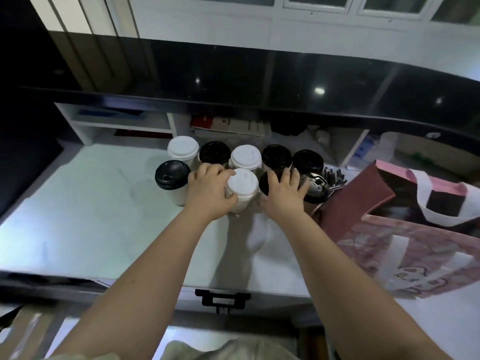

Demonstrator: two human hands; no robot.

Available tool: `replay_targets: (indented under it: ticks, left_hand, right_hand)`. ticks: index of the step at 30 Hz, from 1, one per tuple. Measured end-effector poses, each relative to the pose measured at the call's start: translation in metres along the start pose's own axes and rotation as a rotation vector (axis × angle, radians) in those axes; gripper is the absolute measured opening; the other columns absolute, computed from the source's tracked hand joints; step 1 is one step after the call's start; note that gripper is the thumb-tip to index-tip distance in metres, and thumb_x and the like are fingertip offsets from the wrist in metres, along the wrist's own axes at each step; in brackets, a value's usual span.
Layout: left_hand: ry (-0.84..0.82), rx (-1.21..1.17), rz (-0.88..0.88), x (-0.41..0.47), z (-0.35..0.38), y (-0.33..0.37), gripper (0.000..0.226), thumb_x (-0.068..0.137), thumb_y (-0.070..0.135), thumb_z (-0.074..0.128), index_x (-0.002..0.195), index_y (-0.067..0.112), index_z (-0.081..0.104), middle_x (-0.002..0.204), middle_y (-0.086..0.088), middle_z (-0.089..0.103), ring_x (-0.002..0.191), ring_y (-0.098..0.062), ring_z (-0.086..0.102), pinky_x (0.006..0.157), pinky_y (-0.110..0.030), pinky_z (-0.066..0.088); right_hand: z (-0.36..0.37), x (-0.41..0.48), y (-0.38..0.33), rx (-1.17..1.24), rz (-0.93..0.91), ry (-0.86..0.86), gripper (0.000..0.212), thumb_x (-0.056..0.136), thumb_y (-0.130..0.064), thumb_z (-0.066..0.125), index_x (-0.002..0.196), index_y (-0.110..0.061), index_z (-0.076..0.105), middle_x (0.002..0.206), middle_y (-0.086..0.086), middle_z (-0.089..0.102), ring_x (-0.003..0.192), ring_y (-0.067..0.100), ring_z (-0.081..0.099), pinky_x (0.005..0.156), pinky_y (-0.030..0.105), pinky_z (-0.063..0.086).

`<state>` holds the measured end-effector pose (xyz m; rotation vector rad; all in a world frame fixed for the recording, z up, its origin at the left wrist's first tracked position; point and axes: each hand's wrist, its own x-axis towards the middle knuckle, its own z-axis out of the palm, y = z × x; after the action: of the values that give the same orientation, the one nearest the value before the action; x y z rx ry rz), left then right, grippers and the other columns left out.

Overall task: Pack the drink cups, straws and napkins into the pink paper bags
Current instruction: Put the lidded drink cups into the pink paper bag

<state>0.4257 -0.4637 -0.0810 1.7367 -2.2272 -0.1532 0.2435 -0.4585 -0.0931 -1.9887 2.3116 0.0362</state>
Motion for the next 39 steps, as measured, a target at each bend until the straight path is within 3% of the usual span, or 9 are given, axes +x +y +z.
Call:
replay_targets:
  ticks: [5,9,16,20,23,28,31,34,39]
  left_hand:
    - [-0.012,-0.027,0.011,0.003,0.001,0.003,0.056,0.079,0.045,0.064,0.133,0.033,0.053,0.133,0.006,0.049,0.129,-0.022,0.034,0.102,-0.041,0.027]
    - [0.029,-0.068,0.016,0.013,-0.012,0.005,0.054,0.08,0.044,0.063,0.132,0.034,0.053,0.131,0.006,0.05,0.128,-0.023,0.035,0.101,-0.042,0.028]
    - [0.142,-0.135,0.216,0.06,-0.064,0.072,0.051,0.083,0.045,0.062,0.133,0.034,0.053,0.13,0.006,0.052,0.127,-0.023,0.037,0.103,-0.044,0.03]
    - [0.181,-0.119,0.382,0.071,-0.078,0.131,0.049,0.084,0.047,0.061,0.131,0.034,0.055,0.129,0.007,0.053,0.127,-0.021,0.039,0.102,-0.041,0.028]
    - [0.208,-0.222,0.48,0.063,-0.075,0.168,0.041,0.082,0.043,0.066,0.121,0.031,0.063,0.12,0.006,0.06,0.12,-0.022,0.047,0.097,-0.04,0.034]
    - [-0.041,-0.641,0.554,0.043,-0.055,0.223,0.024,0.082,0.031,0.075,0.104,0.023,0.07,0.105,0.006,0.065,0.1,-0.012,0.059,0.089,-0.034,0.049]
    - [-0.039,-0.773,0.547,0.035,-0.043,0.243,0.015,0.08,0.026,0.079,0.09,0.022,0.069,0.097,0.006,0.065,0.09,-0.007,0.059,0.082,-0.026,0.049]
    - [-0.04,-0.828,0.598,0.027,-0.035,0.256,0.017,0.078,0.024,0.08,0.092,0.018,0.072,0.095,0.005,0.066,0.09,-0.005,0.06,0.082,-0.025,0.05]
    - [-0.049,-0.691,0.637,0.026,-0.021,0.267,0.025,0.077,0.026,0.079,0.1,0.02,0.07,0.099,0.01,0.061,0.095,-0.01,0.057,0.085,-0.033,0.051]
  right_hand:
    - [-0.002,-0.005,0.004,0.067,-0.027,0.139,0.082,0.076,-0.038,0.074,0.143,-0.02,0.028,0.144,0.018,0.03,0.132,0.038,0.028,0.113,0.05,0.019]
    - [-0.035,-0.013,0.011,0.262,-0.105,0.225,0.081,0.076,-0.027,0.076,0.142,-0.014,0.032,0.138,0.017,0.029,0.123,0.036,0.033,0.106,0.042,0.035]
    - [-0.146,-0.032,0.053,0.392,-0.134,0.294,0.082,0.076,-0.02,0.076,0.144,-0.024,0.03,0.14,0.007,0.025,0.13,0.03,0.032,0.099,0.038,0.04]
    - [-0.184,-0.058,0.105,0.418,-0.06,0.347,0.08,0.075,-0.021,0.076,0.143,-0.029,0.033,0.141,0.003,0.023,0.131,0.027,0.031,0.099,0.034,0.04]
    - [-0.203,-0.085,0.143,0.526,-0.011,0.424,0.077,0.074,-0.019,0.077,0.14,-0.029,0.038,0.142,0.0,0.027,0.131,0.022,0.033,0.101,0.029,0.036]
    - [-0.22,-0.133,0.196,0.646,0.036,0.513,0.072,0.075,-0.021,0.076,0.137,-0.036,0.043,0.13,-0.01,0.044,0.125,0.017,0.044,0.104,0.04,0.044]
    - [-0.223,-0.15,0.214,0.693,0.081,0.568,0.07,0.075,-0.021,0.077,0.134,-0.039,0.045,0.129,-0.012,0.048,0.121,0.013,0.048,0.103,0.04,0.046]
    - [-0.217,-0.157,0.228,0.773,0.103,0.613,0.071,0.073,-0.018,0.078,0.132,-0.042,0.046,0.128,-0.012,0.049,0.12,0.013,0.05,0.099,0.044,0.049]
    - [-0.199,-0.154,0.24,0.738,0.116,0.523,0.073,0.076,-0.018,0.079,0.138,-0.036,0.043,0.131,-0.016,0.043,0.127,0.013,0.042,0.109,0.04,0.041]
